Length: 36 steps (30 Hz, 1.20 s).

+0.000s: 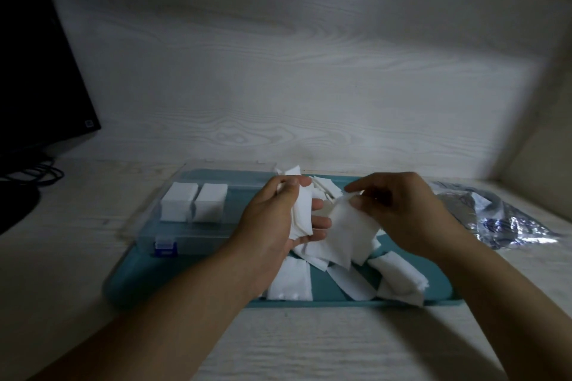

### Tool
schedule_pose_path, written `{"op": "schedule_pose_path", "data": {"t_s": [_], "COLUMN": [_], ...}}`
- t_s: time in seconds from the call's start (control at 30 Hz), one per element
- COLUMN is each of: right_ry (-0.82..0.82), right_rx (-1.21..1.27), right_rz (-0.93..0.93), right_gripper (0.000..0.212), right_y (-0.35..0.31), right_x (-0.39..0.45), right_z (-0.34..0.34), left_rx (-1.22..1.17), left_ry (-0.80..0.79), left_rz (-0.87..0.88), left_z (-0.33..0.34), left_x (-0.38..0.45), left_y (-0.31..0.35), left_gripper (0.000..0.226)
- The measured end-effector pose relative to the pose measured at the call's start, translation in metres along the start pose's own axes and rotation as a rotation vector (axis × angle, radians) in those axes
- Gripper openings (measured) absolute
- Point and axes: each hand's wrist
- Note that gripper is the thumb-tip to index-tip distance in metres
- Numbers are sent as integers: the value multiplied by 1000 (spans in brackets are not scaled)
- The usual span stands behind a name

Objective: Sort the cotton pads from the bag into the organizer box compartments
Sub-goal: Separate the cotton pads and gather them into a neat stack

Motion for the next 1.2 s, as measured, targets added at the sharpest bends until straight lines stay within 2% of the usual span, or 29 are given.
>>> {"op": "schedule_pose_path", "data": {"t_s": [0.13,0.27,0.4,0.47,0.57,0.63,0.73,0.83,0.9,0.97,1.2], "right_ry": [160,239,77,-16,17,44,42,-1,-139,-260,-198], "right_rx": [98,525,724,708,663,456,174,221,206,194,170], "right_rz": [18,74,86,105,91,46,-33,-233,-326,-331,-275], "right_gripper": [14,5,3,4,4,6,22,39,51,62,90], "right_y": [-1,-8,-19,-24,-29,-28,-24,-26,-26,-26,-24], "right_x": [2,2,-5,-8,-10,-11,-13,-16,-18,-18,-16], "right_z": [0,-1,3,10,18,21,26,20,16,17,15], "left_rx": [-6,-20,-88,-147,-206,-228,-241,-228,-201,-189,-209], "left_ry": [7,-8,-42,-41,-34,-35,-34,-23,-22,-30,-69], "left_rz": [-6,-6,-61,-101,-141,-153,-151,-124,-108,-96,-97], "left_z": [0,0,2,3,4,4,3,2,3,3,6], "left_x": [1,0,-2,-3,-2,-2,1,4,3,1,-1], "left_y": [1,0,1,1,1,0,-1,-1,-1,-1,0], "left_gripper": [26,26,25,25,26,27,27,28,29,29,28]}}
Point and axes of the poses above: each hand's wrist, its own x-axis towards the middle knuckle, its own z-axis out of the palm, y = z × x, and after that the axes turned 6 degrees about -y, right-handed
